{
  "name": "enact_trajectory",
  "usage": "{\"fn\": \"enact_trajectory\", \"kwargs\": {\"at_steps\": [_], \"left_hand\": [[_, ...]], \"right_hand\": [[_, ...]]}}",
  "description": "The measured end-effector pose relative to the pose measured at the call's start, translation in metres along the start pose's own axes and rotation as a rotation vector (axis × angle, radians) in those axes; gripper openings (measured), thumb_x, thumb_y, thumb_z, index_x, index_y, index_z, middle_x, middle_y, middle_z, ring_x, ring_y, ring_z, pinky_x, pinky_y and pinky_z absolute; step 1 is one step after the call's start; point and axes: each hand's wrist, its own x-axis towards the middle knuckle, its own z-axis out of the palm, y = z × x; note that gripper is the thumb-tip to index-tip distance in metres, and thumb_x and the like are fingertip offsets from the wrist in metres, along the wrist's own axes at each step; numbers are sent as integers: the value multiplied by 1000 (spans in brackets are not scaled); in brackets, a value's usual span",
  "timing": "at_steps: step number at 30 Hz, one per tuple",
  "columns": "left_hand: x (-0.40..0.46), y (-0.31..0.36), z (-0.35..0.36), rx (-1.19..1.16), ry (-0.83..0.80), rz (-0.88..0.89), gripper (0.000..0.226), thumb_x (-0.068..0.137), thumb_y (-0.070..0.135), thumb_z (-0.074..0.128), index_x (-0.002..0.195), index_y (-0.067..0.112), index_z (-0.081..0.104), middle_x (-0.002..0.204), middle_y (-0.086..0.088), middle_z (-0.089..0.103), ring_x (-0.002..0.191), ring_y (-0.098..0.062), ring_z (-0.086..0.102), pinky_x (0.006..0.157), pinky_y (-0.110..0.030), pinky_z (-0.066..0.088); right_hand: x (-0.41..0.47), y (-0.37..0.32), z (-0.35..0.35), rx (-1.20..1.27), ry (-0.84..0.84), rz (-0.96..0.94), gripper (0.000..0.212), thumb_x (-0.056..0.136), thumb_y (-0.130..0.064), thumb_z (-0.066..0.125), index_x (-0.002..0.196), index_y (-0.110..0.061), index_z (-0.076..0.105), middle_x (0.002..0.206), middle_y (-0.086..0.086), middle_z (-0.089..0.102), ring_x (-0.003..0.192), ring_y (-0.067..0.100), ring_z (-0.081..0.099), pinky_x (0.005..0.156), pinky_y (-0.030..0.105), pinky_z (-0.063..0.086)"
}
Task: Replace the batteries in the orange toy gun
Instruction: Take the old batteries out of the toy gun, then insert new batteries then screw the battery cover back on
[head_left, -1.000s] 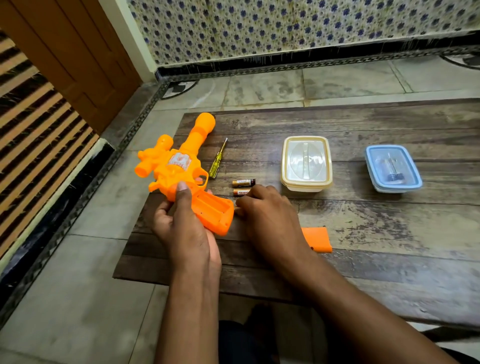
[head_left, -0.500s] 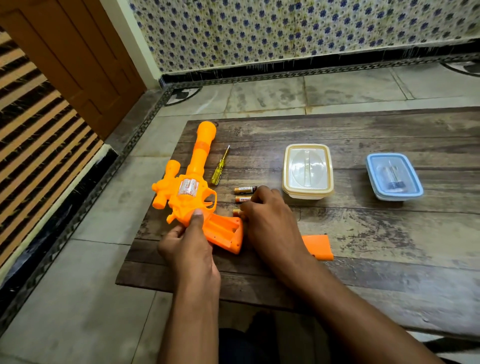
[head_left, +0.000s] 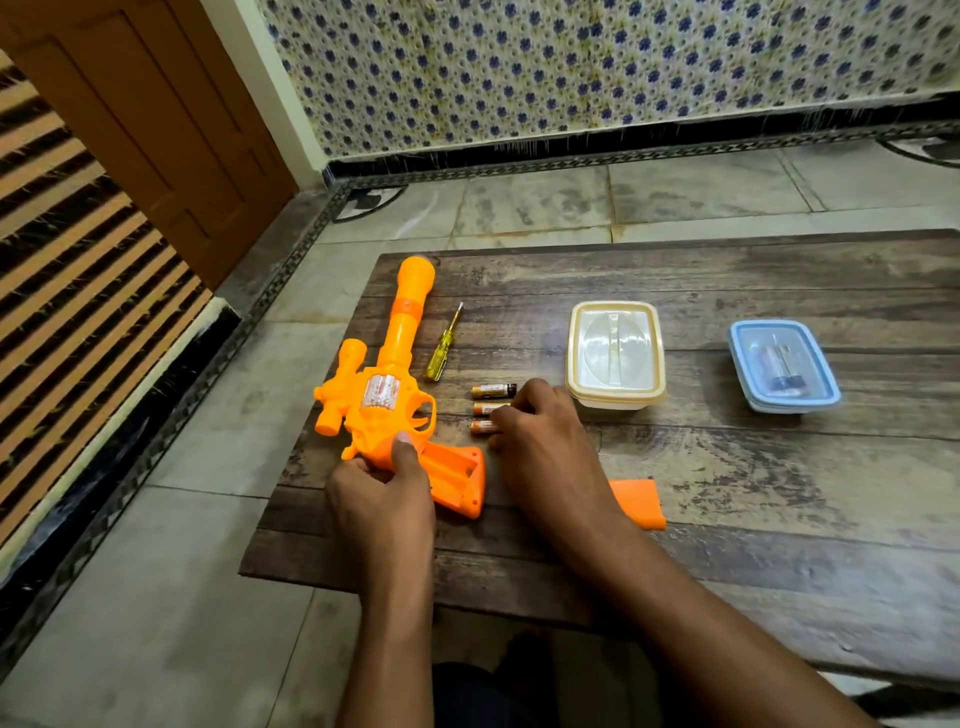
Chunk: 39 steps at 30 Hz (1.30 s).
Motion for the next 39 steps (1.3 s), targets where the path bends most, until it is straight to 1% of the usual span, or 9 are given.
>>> {"fn": "enact_trajectory", "kwargs": {"at_steps": [7,13,19,21,24,27,29,35,39], "left_hand": [[-4,2,-6,93,-5,48,40,94,39,71,93,-1,71,94,-15,72,83,-30,66,50,-25,31],[-13,10,-14,150,17,62,40,93,34,73,81,-4,69,65,-3,59,57,-14,52,49,-25,27],[-27,26,-9,100,98,275,30,92,30,75,110,10,61,101,-10,64,93,-25,64,74,-37,48],[-37,34,0,90,55,446,22,93,27,73,107,14,63,101,-7,64,83,-20,64,77,-35,57],[-52,52,27,131,-132,647,16,93,16,71,108,11,68,102,-5,67,77,-6,63,69,-7,50],[-56,66,56,202,-315,710,16,95,22,69,108,13,69,103,-4,70,83,-11,67,76,-32,60],[-56,71,72,241,-369,723,17,96,23,66,108,12,70,103,-5,72,87,-15,68,79,-39,60],[-59,58,86,212,-423,808,19,97,14,66,113,11,75,106,-1,76,93,-9,68,84,-30,58],[-60,53,83,150,-393,845,19,97,13,66,114,13,74,110,1,73,99,-9,67,85,-30,57]], "right_hand": [[-1,4,-4,41,-26,2,9,81,-5,74,90,-4,76,101,16,59,98,37,57,69,38,54],[-3,6,-16,48,-32,-26,17,87,-2,64,102,-4,74,110,16,56,107,35,52,81,40,53],[-13,12,-49,11,92,-35,17,84,-5,75,100,-6,72,104,10,59,101,31,58,60,45,58],[-15,22,-61,16,182,-30,14,84,-9,76,97,-6,72,101,11,61,95,32,60,56,44,57],[-20,49,-76,24,267,3,16,80,-11,77,95,-6,74,103,13,63,97,35,60,66,46,57],[-19,70,-83,-3,200,53,33,70,-18,83,102,-12,78,121,15,66,112,40,61,80,53,55],[-18,78,-83,-20,104,86,41,66,-22,84,106,-15,79,133,16,64,126,41,58,88,56,52],[-2,85,-81,-31,-17,96,31,82,-4,68,111,-3,76,135,19,63,135,35,50,99,51,52],[6,81,-76,-58,27,87,18,85,-3,62,98,1,74,119,20,69,133,37,53,88,51,58]]}}
